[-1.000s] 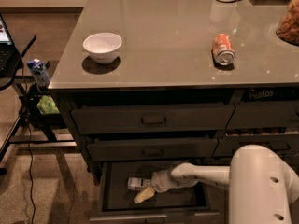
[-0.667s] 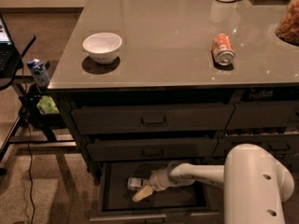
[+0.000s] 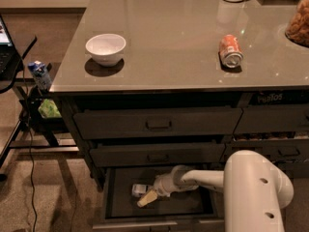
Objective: Pick blue plastic bottle from bottom drawer and place on counter
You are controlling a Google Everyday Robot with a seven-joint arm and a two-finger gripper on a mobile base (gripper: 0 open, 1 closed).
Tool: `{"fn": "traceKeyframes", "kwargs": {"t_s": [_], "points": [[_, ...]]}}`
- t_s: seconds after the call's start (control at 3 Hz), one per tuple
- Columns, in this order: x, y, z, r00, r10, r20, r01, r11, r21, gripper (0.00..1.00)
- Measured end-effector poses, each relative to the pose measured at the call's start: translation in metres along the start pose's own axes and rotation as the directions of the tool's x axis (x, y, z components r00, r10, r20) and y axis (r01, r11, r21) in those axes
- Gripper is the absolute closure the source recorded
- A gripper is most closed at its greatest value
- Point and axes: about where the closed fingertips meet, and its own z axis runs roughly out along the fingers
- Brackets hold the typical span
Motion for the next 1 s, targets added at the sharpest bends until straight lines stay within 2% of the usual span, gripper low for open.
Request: {"fn": "traceKeyframes", "kwargs": {"t_s": [1.0], "points": [[0.017, -0.034, 0.028, 0.999, -0.029, -0.030, 0.028, 0.9995, -0.017, 0.00]]}}
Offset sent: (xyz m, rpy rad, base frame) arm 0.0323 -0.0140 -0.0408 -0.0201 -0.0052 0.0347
